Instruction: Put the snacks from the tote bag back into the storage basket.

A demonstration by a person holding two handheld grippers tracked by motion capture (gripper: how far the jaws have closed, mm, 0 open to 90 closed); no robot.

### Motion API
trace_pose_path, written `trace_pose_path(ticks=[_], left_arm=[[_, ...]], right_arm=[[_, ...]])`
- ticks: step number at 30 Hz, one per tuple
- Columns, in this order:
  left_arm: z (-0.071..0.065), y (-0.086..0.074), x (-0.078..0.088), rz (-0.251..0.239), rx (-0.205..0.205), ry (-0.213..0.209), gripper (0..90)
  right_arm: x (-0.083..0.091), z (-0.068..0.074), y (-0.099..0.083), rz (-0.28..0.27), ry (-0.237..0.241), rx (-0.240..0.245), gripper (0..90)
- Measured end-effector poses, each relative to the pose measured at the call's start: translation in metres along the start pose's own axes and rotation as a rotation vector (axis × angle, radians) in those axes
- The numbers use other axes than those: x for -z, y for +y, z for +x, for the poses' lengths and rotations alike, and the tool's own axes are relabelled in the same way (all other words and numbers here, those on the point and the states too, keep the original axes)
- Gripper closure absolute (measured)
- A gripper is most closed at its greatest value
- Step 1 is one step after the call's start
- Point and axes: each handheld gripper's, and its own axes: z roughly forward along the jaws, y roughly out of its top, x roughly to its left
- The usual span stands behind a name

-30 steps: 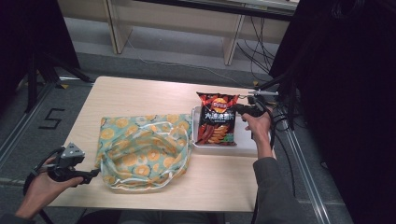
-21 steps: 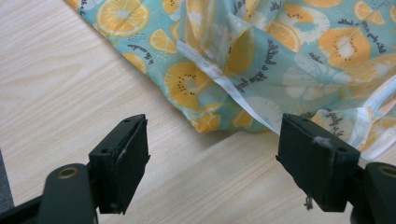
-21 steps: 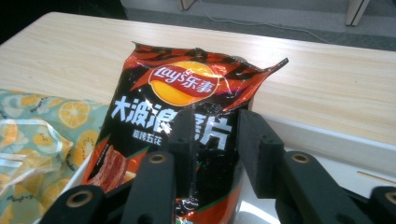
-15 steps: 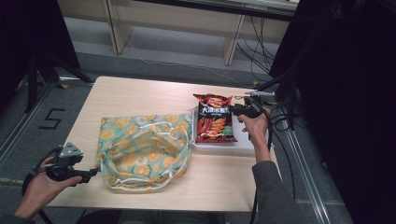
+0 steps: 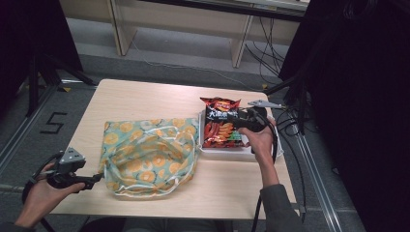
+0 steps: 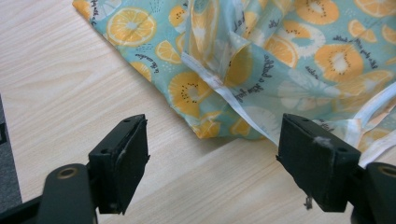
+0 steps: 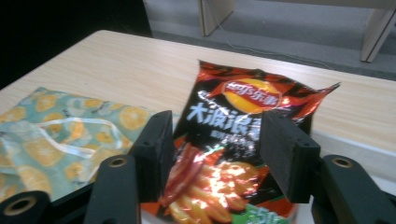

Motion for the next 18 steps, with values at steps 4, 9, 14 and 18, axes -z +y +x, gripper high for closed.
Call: trace_pose_path(ticks=[4,9,14,18], left_arm=[[-0.002,0.0,0.003,-0.012,0.011,-0.027,22.7],[-0.007,0.001,0.003,-0.015,0.001,-0.027,22.7],[-0.008,0.001,0.004,-0.021,0.002,-0.022,22.7],[-0.007,0.001,0.004,-0.025,-0.009,-0.012,22.7]], right_arm=[[0.002,0.01,-0.006,-0.001,0.015,0.0,43.2],[0.008,0.02,-0.011,-0.007,0.045,-0.027,41.4],[0.011,0.023,-0.019,0.004,0.058,-0.026,40.1],[0.012,0.026,-0.026,-0.001,0.08,-0.004,39.5]])
